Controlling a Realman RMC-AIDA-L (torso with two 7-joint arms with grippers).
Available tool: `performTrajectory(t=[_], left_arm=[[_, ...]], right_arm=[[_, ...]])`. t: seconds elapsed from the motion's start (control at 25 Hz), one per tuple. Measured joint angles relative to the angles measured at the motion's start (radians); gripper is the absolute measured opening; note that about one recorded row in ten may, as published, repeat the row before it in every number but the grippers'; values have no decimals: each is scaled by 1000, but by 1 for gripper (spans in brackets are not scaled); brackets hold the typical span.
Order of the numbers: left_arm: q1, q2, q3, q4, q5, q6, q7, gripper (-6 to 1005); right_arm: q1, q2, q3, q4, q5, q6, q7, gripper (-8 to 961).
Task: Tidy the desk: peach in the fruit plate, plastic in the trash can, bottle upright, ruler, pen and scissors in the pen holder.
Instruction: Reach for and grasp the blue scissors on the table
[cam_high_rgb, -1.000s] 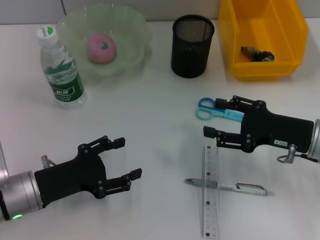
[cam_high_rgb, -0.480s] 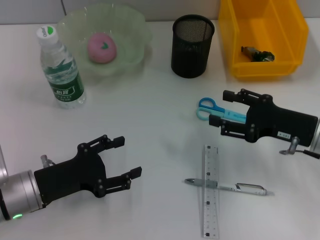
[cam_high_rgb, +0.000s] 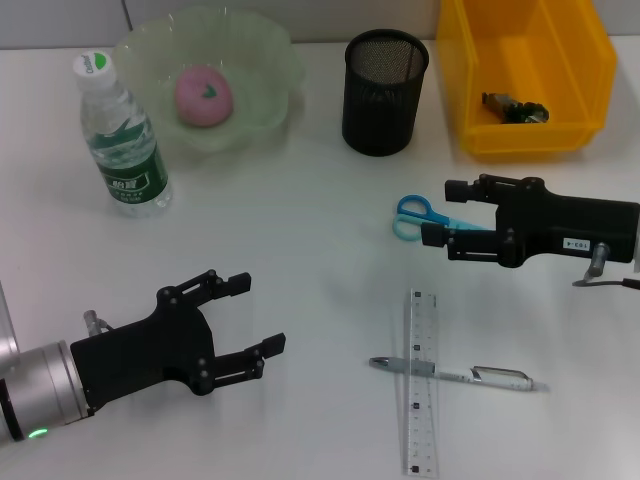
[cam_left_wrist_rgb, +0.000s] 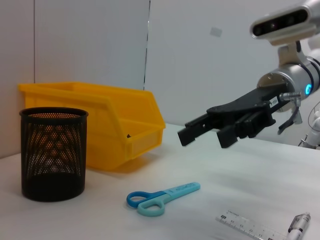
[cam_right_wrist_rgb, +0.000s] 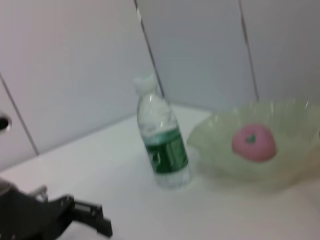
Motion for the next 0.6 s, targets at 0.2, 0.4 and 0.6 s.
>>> performTrajectory(t=[0.2,0.4,0.6], left_arm=[[0,0,0,0,-1,-2,0,831],[-1,0,0,0,-2,-4,1,830],[-2,0,0,-2,-2,-7,1,831]], right_arm=[[23,-2,-50,-128,-107,-4,187,786],[97,-11,-73,-203,-250,-39,335,786],[176,-19,-80,-253,-402,-50,506,787]])
